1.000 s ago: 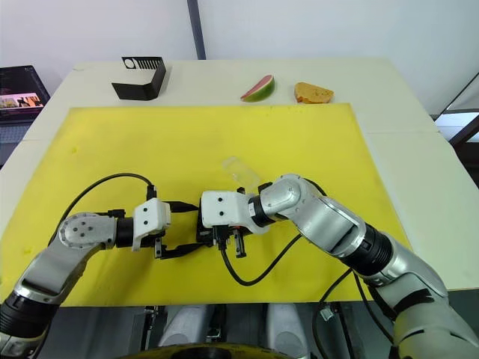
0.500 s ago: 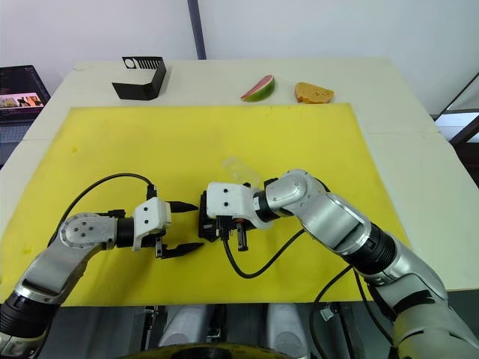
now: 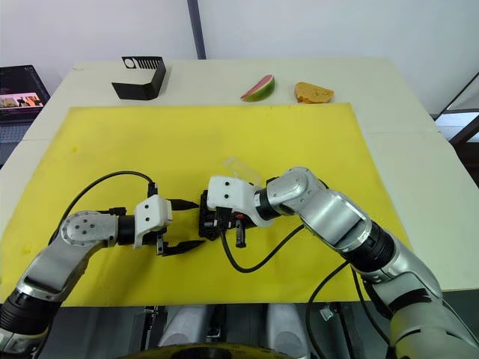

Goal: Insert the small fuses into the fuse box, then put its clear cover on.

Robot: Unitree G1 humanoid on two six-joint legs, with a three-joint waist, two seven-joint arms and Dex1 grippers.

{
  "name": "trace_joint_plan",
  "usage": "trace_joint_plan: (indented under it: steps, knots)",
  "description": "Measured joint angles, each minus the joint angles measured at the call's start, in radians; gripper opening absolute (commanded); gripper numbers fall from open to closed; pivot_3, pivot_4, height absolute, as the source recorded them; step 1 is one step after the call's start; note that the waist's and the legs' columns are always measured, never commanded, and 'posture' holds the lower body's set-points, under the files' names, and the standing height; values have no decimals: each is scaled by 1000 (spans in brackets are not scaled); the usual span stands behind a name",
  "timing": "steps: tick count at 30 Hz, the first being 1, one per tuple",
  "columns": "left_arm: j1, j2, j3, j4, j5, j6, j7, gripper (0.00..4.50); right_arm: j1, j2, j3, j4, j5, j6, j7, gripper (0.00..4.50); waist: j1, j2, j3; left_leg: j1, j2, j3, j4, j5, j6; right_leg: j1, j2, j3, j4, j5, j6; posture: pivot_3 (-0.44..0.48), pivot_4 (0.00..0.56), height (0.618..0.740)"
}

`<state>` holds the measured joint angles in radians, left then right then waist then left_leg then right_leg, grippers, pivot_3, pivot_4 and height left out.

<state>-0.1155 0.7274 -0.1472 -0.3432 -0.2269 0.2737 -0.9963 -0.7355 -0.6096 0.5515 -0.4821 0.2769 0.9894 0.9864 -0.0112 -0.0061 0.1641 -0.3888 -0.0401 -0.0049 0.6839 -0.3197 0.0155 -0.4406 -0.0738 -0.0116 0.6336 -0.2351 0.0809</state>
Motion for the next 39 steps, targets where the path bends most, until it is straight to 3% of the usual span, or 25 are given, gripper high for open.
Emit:
trace_joint_plan:
  steps: [24, 39]
  knots:
    - [-15, -22, -6, 10, -2, 24, 15, 4427, 3, -40, 91, 25, -118, -220, 37, 0, 0, 0, 0, 0, 0, 0, 0, 0, 0, 0, 0, 0, 0, 0, 0, 0, 150, 740]
    - [-21, -23, -25, 21, 1, 15, 12, 4427, -46, 1, -15, 35, 0, -21, 43, 0, 1, 0, 0, 0, 0, 0, 0, 0, 0, 0, 0, 0, 0, 0, 0, 0, 150, 740]
